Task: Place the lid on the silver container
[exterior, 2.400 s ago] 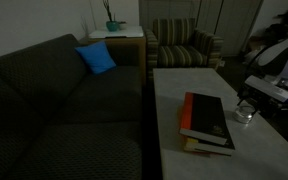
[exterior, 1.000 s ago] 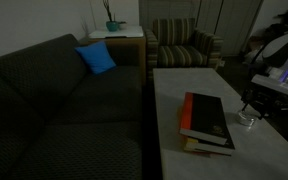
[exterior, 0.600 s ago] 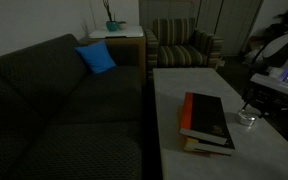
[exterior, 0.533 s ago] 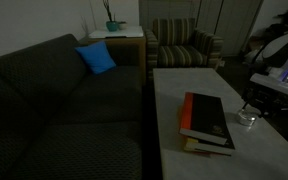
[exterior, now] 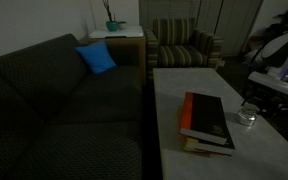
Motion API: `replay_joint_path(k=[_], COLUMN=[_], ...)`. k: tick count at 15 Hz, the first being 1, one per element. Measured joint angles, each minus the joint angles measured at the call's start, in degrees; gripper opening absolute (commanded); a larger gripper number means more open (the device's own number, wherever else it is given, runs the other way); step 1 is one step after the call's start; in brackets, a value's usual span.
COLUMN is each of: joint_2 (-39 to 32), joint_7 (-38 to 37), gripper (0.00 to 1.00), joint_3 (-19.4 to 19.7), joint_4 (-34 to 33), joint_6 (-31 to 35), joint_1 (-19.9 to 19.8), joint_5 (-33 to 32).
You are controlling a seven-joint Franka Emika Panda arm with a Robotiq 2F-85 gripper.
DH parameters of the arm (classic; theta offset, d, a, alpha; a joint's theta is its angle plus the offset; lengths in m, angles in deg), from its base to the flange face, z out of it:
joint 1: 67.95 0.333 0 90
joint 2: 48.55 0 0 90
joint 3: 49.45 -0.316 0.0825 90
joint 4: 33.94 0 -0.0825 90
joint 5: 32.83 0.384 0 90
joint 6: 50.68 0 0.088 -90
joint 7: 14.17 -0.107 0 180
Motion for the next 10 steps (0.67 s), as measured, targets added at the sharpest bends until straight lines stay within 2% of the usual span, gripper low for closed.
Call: replay_joint_path(k=[10], joint_2=[-1.7], joint_7=[4.3], gripper=[0.44], joint_3=[-0.6], joint_4=[-3.5], joint_6=[-2.0], joint_1=[-1.3], joint_5=[4.0])
